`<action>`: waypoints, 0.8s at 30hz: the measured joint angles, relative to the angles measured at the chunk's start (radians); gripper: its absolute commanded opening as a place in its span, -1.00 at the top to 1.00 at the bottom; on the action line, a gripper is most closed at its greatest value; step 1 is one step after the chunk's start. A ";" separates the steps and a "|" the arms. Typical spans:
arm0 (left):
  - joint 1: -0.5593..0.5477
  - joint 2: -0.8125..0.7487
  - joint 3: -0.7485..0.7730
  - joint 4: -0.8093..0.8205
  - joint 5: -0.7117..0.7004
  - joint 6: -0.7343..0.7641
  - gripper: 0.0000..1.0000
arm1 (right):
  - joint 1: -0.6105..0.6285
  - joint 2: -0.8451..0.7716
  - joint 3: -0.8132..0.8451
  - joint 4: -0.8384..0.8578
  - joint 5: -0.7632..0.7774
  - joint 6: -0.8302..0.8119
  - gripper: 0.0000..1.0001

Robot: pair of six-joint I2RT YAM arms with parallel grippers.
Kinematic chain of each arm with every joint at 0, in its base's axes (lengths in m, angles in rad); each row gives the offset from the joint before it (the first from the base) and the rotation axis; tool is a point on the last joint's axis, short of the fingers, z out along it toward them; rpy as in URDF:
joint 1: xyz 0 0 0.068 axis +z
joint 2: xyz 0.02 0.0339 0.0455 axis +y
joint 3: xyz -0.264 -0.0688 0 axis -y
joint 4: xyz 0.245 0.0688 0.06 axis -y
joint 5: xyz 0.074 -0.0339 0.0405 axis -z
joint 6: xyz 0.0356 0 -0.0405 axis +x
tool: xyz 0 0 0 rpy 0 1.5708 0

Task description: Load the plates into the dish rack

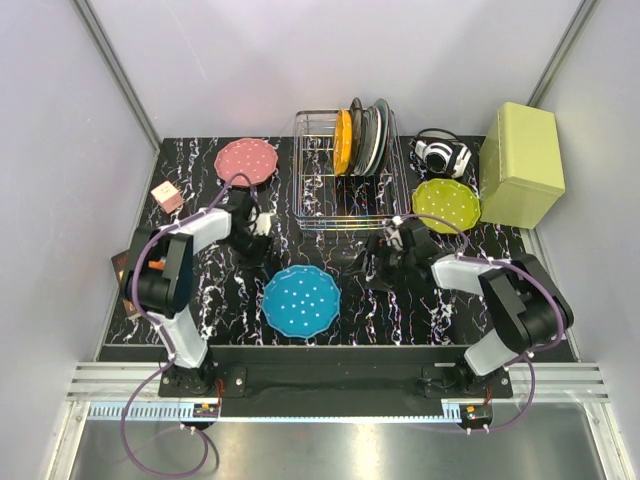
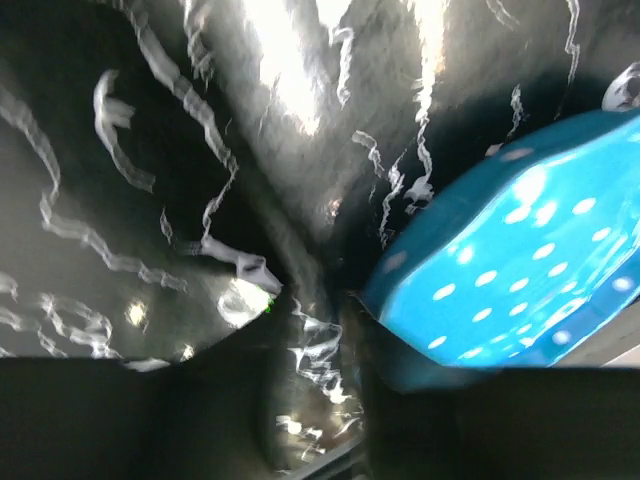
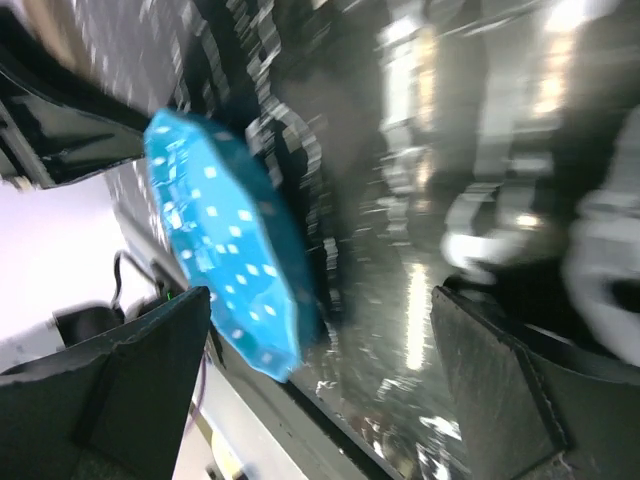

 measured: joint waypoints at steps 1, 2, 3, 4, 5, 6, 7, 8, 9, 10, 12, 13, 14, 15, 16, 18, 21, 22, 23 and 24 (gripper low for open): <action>0.000 -0.020 -0.019 0.005 -0.005 -0.032 -0.25 | 0.027 0.012 0.000 0.024 -0.007 0.010 -0.93; 0.006 -0.049 -0.043 0.011 -0.012 -0.064 -0.29 | 0.051 0.023 -0.001 0.045 -0.013 0.021 -0.91; 0.014 -0.088 -0.078 0.024 -0.029 -0.096 -0.29 | 0.072 0.032 -0.002 0.066 -0.022 0.033 -0.91; 0.029 -0.130 -0.121 0.039 -0.037 -0.129 -0.30 | 0.089 0.042 -0.006 0.088 -0.030 0.043 -0.91; 0.048 -0.171 -0.164 0.047 -0.042 -0.161 -0.30 | 0.100 0.048 -0.011 0.108 -0.038 0.056 -0.93; 0.068 -0.207 -0.208 0.062 -0.034 -0.198 -0.31 | 0.105 0.052 -0.019 0.126 -0.045 0.070 -0.93; 0.081 -0.233 -0.247 0.082 -0.024 -0.229 -0.32 | 0.105 0.055 -0.028 0.144 -0.051 0.084 -0.93; 0.106 -0.271 -0.299 0.110 0.017 -0.283 -0.32 | 0.105 0.057 -0.035 0.161 -0.055 0.097 -0.93; 0.118 -0.301 -0.341 0.144 0.052 -0.334 -0.31 | 0.103 0.060 -0.041 0.175 -0.060 0.107 -0.93; 0.121 -0.328 -0.385 0.187 0.094 -0.385 -0.31 | 0.103 0.063 -0.043 0.183 -0.066 0.116 -0.93; 0.100 -0.370 -0.474 0.278 0.185 -0.488 -0.26 | 0.104 0.076 -0.043 0.197 -0.080 0.130 -0.92; 0.086 -0.389 -0.513 0.319 0.224 -0.530 -0.26 | 0.105 0.086 -0.043 0.209 -0.090 0.139 -0.91; 0.075 -0.405 -0.550 0.361 0.256 -0.568 -0.25 | 0.108 0.095 -0.042 0.220 -0.100 0.148 -0.91; 0.066 -0.421 -0.583 0.405 0.285 -0.605 -0.22 | 0.112 0.108 -0.039 0.232 -0.110 0.158 -0.90; 0.061 -0.435 -0.615 0.443 0.307 -0.637 -0.19 | 0.119 0.122 -0.033 0.245 -0.122 0.167 -0.89; 0.055 -0.450 -0.660 0.499 0.338 -0.688 -0.11 | 0.140 0.160 -0.013 0.270 -0.145 0.179 -0.87; 0.055 -0.446 -0.681 0.523 0.355 -0.731 0.07 | 0.148 0.192 0.011 0.283 -0.167 0.182 -0.85; 0.055 -0.430 -0.681 0.537 0.360 -0.741 0.19 | 0.150 0.201 0.016 0.291 -0.176 0.183 -0.82; 0.055 -0.406 -0.679 0.554 0.370 -0.754 0.24 | 0.154 0.209 0.018 0.298 -0.182 0.185 -0.79; 0.053 -0.377 -0.672 0.568 0.381 -0.761 0.31 | 0.160 0.216 0.019 0.308 -0.184 0.185 -0.75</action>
